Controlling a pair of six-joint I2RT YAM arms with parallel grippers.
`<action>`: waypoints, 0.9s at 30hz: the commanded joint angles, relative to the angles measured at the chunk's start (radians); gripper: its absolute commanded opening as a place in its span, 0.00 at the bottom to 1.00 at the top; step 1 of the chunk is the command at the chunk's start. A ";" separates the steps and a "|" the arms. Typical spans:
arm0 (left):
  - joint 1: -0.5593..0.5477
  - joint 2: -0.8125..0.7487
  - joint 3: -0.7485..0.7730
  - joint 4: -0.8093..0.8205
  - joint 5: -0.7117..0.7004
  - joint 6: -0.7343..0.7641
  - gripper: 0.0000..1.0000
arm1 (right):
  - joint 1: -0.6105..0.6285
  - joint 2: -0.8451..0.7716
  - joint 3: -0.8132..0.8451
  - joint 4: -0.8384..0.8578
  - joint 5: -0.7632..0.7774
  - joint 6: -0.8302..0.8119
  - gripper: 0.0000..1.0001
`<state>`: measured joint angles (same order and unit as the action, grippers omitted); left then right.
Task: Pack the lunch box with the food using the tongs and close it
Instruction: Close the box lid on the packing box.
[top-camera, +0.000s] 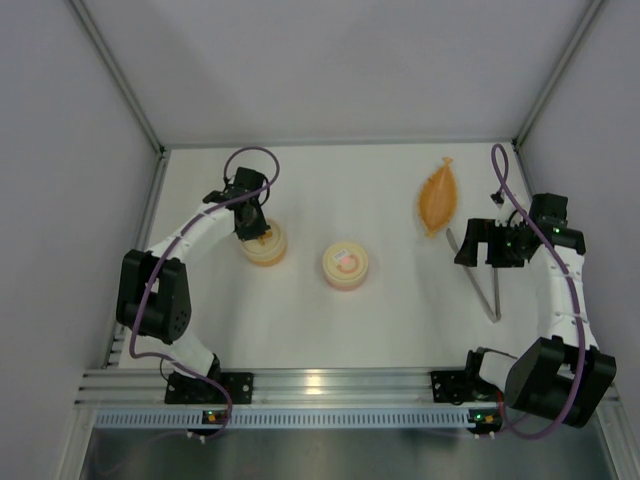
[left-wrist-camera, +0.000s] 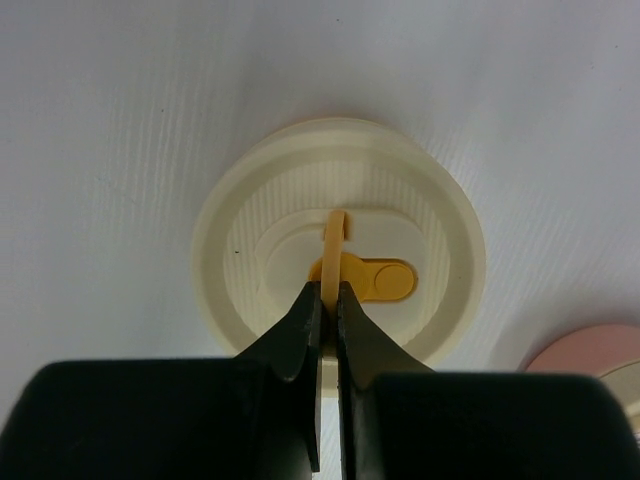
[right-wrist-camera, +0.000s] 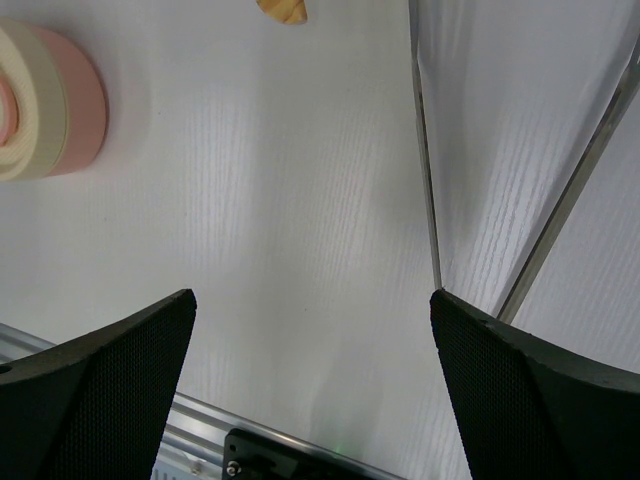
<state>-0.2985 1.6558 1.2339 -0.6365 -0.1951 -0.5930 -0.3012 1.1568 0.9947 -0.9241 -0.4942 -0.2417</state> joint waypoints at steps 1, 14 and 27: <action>0.007 -0.004 0.032 0.012 0.000 0.042 0.00 | 0.014 -0.005 0.001 0.027 -0.015 -0.004 0.99; 0.002 -0.016 0.084 -0.017 -0.010 0.101 0.00 | 0.014 0.003 -0.005 0.036 -0.023 0.007 0.99; -0.017 0.016 0.081 -0.032 0.000 0.094 0.00 | 0.014 0.004 -0.004 0.034 -0.021 0.007 0.99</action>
<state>-0.3115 1.6615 1.2835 -0.6666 -0.1947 -0.4988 -0.3012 1.1568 0.9943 -0.9234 -0.4950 -0.2382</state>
